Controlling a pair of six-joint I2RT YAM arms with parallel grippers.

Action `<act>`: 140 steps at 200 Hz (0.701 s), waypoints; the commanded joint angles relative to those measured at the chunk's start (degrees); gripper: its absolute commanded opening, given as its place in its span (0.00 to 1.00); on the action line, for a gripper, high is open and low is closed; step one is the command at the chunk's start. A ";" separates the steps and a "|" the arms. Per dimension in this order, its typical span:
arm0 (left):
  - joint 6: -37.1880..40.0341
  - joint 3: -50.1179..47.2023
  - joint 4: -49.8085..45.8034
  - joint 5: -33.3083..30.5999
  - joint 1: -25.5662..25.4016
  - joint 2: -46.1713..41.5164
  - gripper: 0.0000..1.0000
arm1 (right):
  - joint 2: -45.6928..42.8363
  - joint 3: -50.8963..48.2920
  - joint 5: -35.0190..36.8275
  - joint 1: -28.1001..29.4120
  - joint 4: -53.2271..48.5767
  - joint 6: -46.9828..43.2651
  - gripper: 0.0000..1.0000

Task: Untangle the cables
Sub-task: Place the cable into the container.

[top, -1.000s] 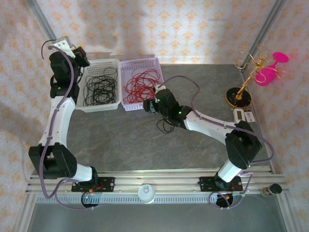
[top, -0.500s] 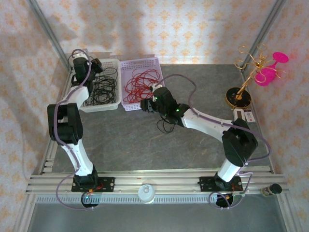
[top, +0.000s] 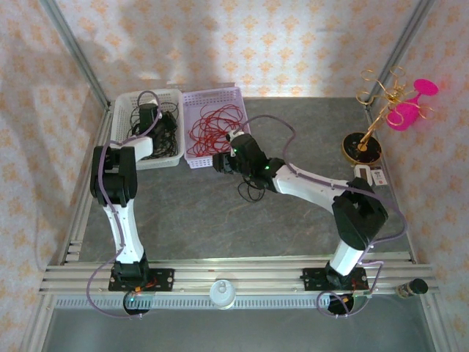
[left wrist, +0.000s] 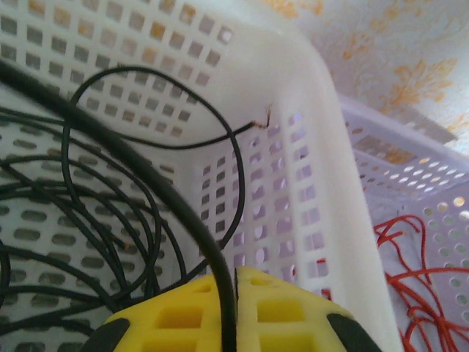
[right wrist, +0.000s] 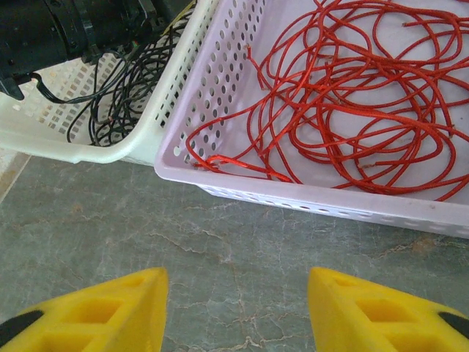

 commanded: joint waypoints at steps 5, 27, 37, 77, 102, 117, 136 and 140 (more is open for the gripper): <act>-0.26 -0.21 -1.73 -1.60 -0.21 -0.07 0.15 | 0.92 2.17 -0.19 0.10 -0.56 0.44 0.52; 0.31 -0.88 -2.44 -1.25 -0.28 -1.40 0.31 | 0.56 1.46 0.20 0.10 -0.56 0.67 0.53; 0.70 -1.26 -2.89 -1.39 -0.30 -2.65 0.41 | 0.17 0.94 0.59 0.10 -0.48 0.63 0.53; 2.66 -2.67 -6.46 -2.22 -0.32 -10.36 0.52 | -1.73 -1.54 6.27 0.10 -1.56 1.34 0.54; 4.17 -5.59 -8.76 -2.58 -0.86 -17.39 0.58 | -2.81 -3.30 10.23 -0.12 -3.53 2.04 0.54; 4.40 -8.49 -8.90 -2.44 -1.28 -21.14 0.63 | -3.72 -4.64 11.90 -0.37 -5.12 2.57 0.54; 4.35 -12.75 -9.08 -2.22 -1.98 -25.81 0.67 | -5.38 -7.86 12.70 -0.80 -5.99 2.73 0.54; 4.46 -13.83 -9.03 -2.40 -2.11 -26.82 0.67 | -5.73 -8.59 12.70 -0.99 -6.14 2.85 0.54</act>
